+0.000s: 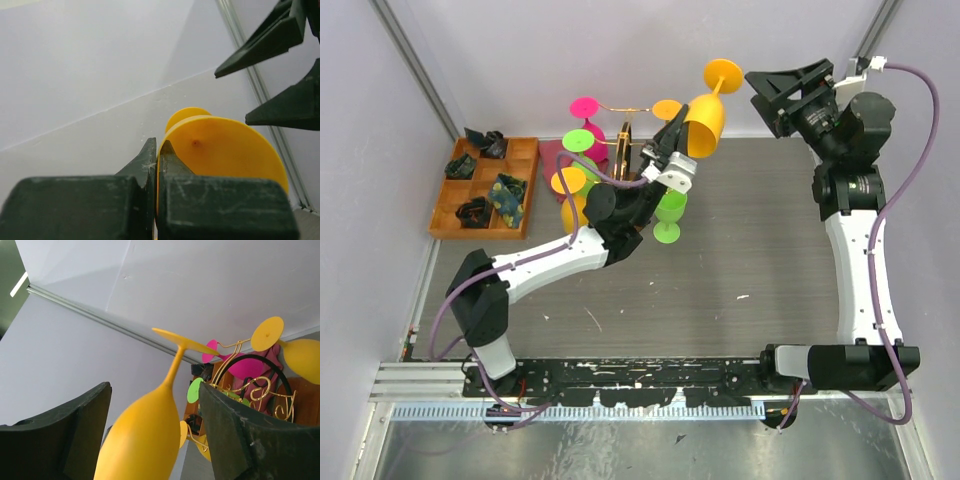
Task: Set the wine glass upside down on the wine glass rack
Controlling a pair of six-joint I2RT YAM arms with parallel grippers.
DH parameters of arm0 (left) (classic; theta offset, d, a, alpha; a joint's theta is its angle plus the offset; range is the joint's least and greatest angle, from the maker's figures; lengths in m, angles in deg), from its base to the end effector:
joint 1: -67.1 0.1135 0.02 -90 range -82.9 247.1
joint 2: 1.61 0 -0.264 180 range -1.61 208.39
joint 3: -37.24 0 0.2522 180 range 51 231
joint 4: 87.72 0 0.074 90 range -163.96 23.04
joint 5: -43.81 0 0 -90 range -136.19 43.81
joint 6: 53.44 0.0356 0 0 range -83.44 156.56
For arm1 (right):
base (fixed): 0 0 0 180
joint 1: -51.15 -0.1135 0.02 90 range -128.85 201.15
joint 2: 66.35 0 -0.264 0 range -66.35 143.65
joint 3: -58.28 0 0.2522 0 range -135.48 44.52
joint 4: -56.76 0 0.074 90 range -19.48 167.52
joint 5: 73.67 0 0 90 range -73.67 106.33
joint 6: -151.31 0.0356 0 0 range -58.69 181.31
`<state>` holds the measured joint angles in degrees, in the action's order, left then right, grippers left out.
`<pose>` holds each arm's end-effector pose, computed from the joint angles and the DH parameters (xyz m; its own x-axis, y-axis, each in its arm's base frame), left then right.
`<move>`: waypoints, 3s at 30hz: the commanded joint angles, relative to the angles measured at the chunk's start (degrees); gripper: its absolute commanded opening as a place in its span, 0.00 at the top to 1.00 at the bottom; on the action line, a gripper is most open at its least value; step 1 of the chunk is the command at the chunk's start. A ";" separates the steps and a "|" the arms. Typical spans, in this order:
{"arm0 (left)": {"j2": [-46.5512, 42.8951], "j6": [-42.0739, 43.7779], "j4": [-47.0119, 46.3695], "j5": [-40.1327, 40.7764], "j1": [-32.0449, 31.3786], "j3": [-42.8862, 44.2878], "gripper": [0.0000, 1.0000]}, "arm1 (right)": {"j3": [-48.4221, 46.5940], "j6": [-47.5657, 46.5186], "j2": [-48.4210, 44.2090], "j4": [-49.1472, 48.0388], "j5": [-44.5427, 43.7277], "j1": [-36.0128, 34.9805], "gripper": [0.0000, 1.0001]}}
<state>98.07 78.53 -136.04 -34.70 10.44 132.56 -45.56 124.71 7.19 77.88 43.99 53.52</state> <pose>0.2226 -0.3255 0.4302 0.7784 0.0091 -0.6277 0.2950 0.8773 0.3786 0.2676 0.0055 0.5108 -0.3053 0.8053 -0.5082 -0.3312 0.4106 0.8495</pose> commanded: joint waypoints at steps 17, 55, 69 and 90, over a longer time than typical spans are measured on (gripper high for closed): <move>2.79 -3.58 -7.70 -0.25 2.46 3.03 1.00 | 2.00 11.48 5.91 -14.18 7.34 -1.76 0.34; 3.54 -4.53 -8.68 2.09 2.68 2.58 0.74 | -0.44 13.83 13.92 -24.31 8.16 -7.47 0.88; -1.44 -5.36 -6.77 11.26 2.78 -8.97 0.23 | -12.61 4.14 19.37 -22.01 4.13 -3.72 0.99; -10.41 -17.55 9.27 22.22 10.99 -3.47 0.22 | 12.85 -48.14 7.13 -22.64 -15.57 -2.37 0.99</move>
<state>90.29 66.34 -134.31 -14.83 19.75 125.53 -35.44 87.49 19.85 62.60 30.74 51.24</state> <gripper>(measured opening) 0.783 0.209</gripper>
